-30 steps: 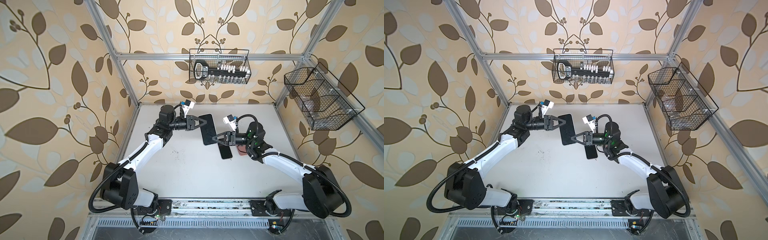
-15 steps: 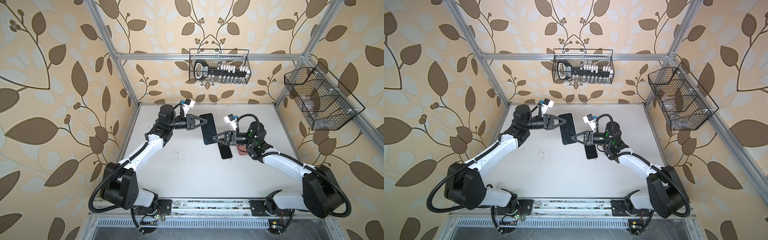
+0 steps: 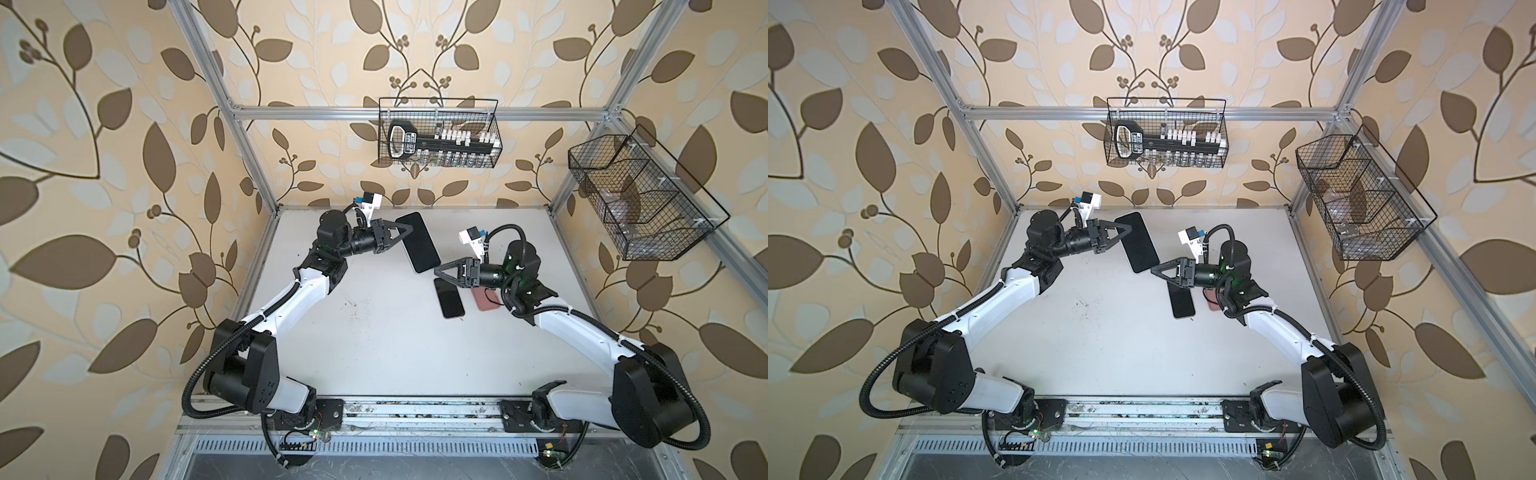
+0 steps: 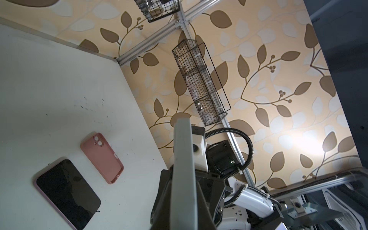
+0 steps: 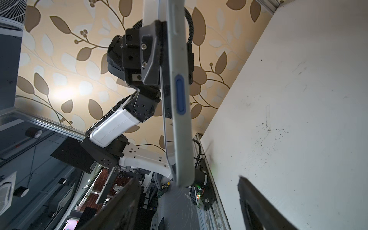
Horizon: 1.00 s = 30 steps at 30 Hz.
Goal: Take the phone out of the phone case
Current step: Pass the phone.
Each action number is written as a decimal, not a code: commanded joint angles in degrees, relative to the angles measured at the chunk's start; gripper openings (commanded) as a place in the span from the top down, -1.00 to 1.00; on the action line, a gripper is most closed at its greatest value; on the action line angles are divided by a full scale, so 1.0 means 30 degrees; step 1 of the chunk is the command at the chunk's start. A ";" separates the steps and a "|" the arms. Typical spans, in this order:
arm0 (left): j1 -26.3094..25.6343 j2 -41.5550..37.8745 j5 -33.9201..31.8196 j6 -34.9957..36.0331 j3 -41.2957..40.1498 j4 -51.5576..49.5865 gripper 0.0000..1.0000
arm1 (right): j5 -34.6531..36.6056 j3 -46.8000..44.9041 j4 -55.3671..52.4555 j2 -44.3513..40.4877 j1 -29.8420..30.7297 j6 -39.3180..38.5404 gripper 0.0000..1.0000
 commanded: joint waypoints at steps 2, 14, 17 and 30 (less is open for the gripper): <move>-0.0135 -0.1359 -0.4145 -0.0737 -0.0737 0.1432 1.00 | 0.0580 -0.0205 -0.0622 -0.1240 -0.0203 -0.0970 -0.65; -0.3250 -0.2854 -1.1366 -0.2736 -0.1956 0.1498 1.00 | 0.4433 -0.1501 0.1145 -0.0714 0.0860 0.0325 -0.65; -0.3681 -0.2710 -1.1595 -0.2869 -0.1869 0.1888 1.00 | 0.4770 -0.1699 0.2142 -0.0569 0.1327 0.0737 -0.64; -0.3769 -0.1981 -1.1524 -0.4066 -0.2697 0.4502 1.00 | 0.5804 -0.1350 0.4090 -0.1193 0.2102 0.1789 -0.59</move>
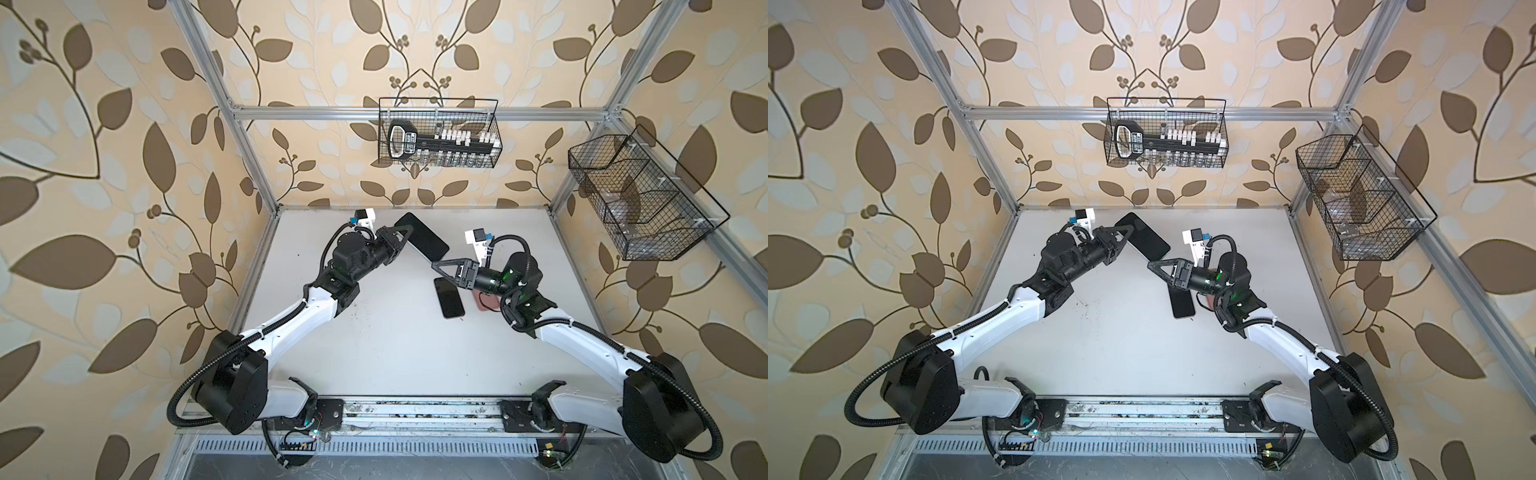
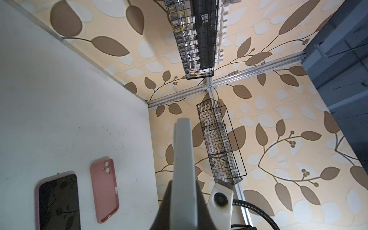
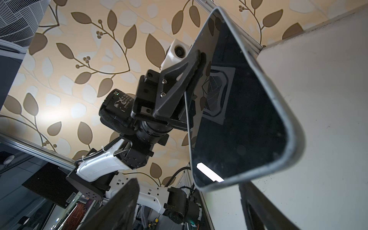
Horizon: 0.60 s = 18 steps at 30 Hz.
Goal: Take the phone out of the phone case
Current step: Pass the phone, then remove the phone case from the phone.
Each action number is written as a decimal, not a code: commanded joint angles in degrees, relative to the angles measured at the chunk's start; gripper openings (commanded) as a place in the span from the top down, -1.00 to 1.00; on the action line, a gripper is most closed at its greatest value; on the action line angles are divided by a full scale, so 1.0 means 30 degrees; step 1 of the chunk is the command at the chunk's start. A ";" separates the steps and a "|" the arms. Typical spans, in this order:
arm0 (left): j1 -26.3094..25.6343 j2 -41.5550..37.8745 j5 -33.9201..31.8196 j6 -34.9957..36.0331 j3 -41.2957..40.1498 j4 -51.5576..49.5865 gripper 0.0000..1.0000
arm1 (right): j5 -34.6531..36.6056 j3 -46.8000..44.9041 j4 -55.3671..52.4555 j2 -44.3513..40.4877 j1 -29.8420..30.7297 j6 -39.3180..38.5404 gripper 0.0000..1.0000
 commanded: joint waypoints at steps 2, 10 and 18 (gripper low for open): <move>-0.0015 0.0212 -0.0313 -0.1478 -0.0109 0.4243 1.00 | 0.0839 0.0219 0.1000 -0.0425 0.0245 0.0551 -0.57; 0.0034 0.0773 -0.0188 -0.1791 0.0145 0.4950 1.00 | 0.1458 0.0276 0.0688 -0.0709 0.0356 0.0198 -0.54; 0.0040 0.1005 0.0035 -0.1750 0.0419 0.5006 1.00 | 0.1607 0.0219 0.0400 -0.0912 0.0178 0.0075 -0.49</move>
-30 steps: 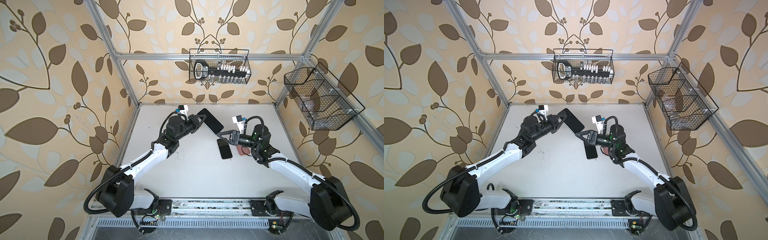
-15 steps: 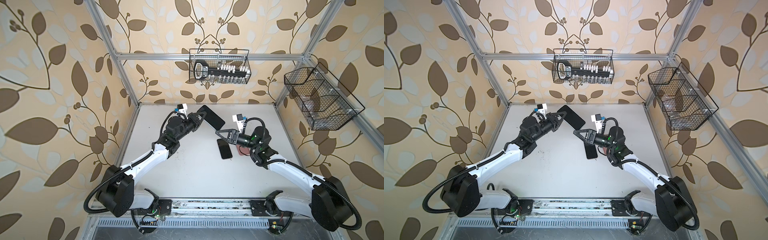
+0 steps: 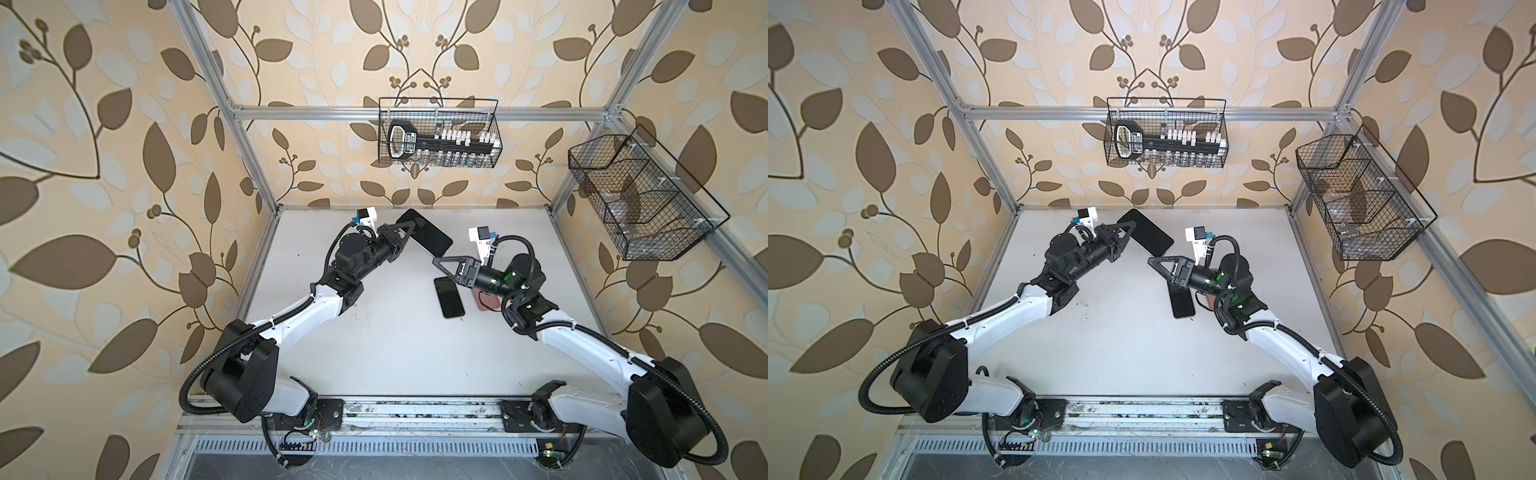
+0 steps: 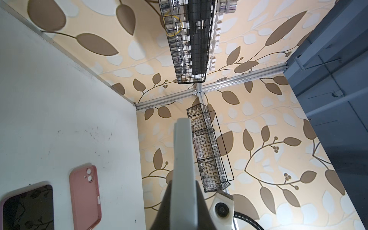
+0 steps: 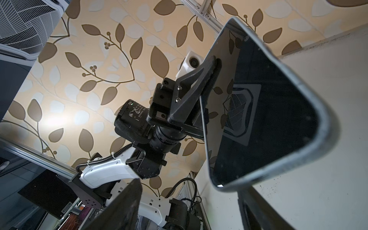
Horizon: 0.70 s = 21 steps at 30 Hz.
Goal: Take the phone out of the phone case
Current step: Remove the phone case from the phone.
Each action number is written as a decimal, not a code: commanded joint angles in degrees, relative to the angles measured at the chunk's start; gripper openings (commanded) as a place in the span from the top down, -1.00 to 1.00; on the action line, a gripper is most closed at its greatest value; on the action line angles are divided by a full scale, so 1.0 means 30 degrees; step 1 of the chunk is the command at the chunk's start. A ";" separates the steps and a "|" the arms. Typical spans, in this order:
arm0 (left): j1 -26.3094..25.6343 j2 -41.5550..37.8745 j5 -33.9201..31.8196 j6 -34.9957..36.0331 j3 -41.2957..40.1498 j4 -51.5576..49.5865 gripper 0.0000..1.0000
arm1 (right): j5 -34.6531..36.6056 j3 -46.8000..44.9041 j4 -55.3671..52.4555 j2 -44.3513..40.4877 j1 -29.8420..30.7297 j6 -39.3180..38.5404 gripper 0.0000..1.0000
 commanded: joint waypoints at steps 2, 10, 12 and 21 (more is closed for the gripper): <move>0.0017 -0.0327 0.0028 -0.0295 0.0521 0.2451 1.00 | 0.0467 0.0189 -0.0021 -0.0601 -0.0049 -0.0151 -0.47; 0.0039 -0.0842 -0.0275 0.0200 0.0490 0.1750 1.00 | 0.0508 0.0248 0.0303 -0.0406 -0.0021 -0.0148 -0.22; 0.0031 -0.0871 -0.0320 0.0185 0.0476 0.1711 1.00 | 0.0494 0.0250 0.0541 -0.0275 -0.0020 -0.0033 -0.15; 0.0040 -0.0637 -0.0130 -0.0808 0.0534 0.2576 1.00 | 0.0750 0.0277 0.0978 0.0324 0.0101 0.0006 -0.19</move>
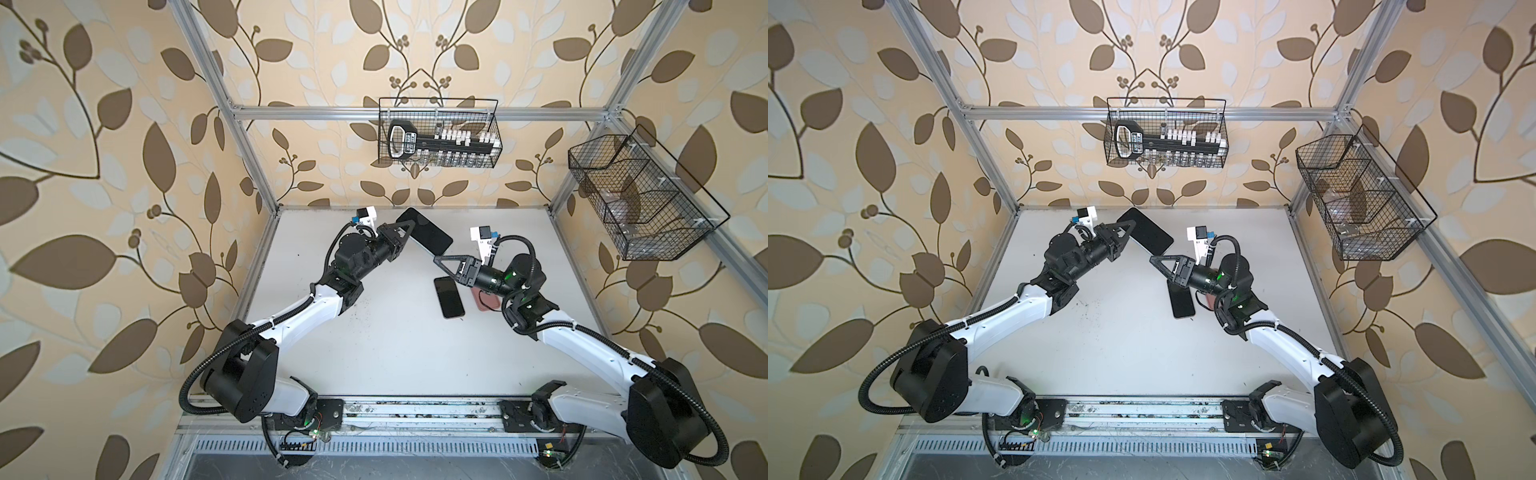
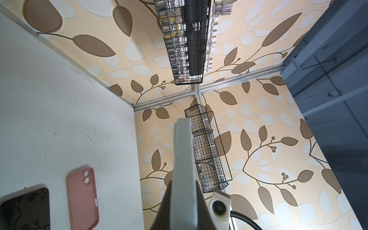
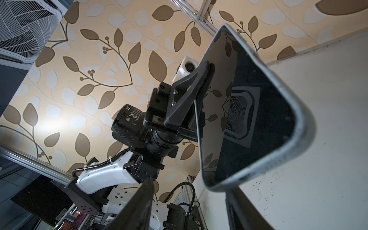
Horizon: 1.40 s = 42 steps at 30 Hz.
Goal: Take the phone out of the phone case
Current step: Remove the phone case from the phone.
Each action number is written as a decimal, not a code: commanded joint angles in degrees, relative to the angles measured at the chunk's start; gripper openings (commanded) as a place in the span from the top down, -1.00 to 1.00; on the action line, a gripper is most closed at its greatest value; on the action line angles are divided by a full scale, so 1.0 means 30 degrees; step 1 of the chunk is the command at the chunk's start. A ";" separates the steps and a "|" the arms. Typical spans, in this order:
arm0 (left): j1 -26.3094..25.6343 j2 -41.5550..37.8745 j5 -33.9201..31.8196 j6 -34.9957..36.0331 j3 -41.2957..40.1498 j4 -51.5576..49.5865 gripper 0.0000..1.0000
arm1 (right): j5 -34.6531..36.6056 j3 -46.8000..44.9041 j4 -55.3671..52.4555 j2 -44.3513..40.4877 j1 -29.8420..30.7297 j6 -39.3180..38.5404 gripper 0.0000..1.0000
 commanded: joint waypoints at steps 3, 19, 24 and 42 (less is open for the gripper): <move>0.0032 -0.0827 -0.0144 -0.0766 0.0448 0.2397 1.00 | 0.0345 0.0404 0.1122 0.0647 0.0071 0.0149 -0.22; 0.0035 -0.1113 -0.0176 -0.0916 0.0334 0.2458 1.00 | 0.0775 0.1592 0.2407 0.1965 0.0614 0.0606 0.12; 0.0040 -0.1056 -0.0261 -0.0911 0.0344 0.2397 1.00 | 0.1073 0.1616 0.2438 0.1993 0.0708 0.0589 0.25; 0.0022 -0.1568 -0.0831 -0.1340 0.0403 0.0863 1.00 | 0.3463 0.2153 -0.1287 0.0345 0.1646 -0.3718 0.62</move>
